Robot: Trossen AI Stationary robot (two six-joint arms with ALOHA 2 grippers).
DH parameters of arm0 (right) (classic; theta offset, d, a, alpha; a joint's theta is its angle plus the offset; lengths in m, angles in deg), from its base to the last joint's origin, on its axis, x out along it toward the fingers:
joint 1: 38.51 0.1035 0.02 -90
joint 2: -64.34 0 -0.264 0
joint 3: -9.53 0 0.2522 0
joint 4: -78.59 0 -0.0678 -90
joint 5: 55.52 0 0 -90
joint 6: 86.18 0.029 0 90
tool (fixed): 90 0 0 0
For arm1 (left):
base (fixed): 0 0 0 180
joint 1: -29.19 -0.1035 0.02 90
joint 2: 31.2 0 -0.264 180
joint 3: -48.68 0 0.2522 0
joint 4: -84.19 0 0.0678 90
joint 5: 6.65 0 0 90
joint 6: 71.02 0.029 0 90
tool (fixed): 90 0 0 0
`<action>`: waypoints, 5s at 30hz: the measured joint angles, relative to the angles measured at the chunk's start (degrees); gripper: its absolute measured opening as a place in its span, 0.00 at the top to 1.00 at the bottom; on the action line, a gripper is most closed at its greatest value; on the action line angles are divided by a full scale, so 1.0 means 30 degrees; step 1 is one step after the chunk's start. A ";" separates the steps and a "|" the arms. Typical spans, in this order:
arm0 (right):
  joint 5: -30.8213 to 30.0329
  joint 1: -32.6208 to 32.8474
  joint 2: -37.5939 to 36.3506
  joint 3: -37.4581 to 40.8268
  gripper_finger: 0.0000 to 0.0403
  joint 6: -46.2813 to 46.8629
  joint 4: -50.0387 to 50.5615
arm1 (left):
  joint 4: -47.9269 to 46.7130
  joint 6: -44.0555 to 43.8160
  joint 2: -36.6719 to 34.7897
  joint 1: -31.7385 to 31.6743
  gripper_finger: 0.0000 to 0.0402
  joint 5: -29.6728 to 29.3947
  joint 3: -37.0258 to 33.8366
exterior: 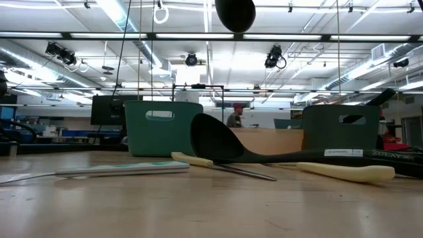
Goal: Pick & Place Kitchen Items
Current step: Put the right black serving spoon into the light green bin
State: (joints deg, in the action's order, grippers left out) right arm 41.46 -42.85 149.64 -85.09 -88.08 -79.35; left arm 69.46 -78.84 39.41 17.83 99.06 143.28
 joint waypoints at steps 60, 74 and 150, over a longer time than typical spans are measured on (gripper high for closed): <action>-0.0677 -0.0007 -0.2336 -0.0022 0.48 -0.0044 -0.0159 | -0.4703 0.2020 -0.3697 -0.0087 0.66 -0.4741 0.0000; -0.0678 -0.0007 -0.2421 -0.0022 0.61 -0.0075 -0.0117 | -0.6434 0.2586 -0.4703 -0.0087 0.66 -0.6543 0.0004; -0.2184 -0.0006 -0.6413 0.0000 0.99 -0.2040 0.3364 | -0.2649 0.1736 -0.2535 -0.0280 0.66 -1.7757 -0.5900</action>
State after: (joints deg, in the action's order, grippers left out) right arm 34.91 -42.86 130.40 -85.09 -94.19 -69.26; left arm 61.51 -73.63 31.81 16.99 45.78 125.58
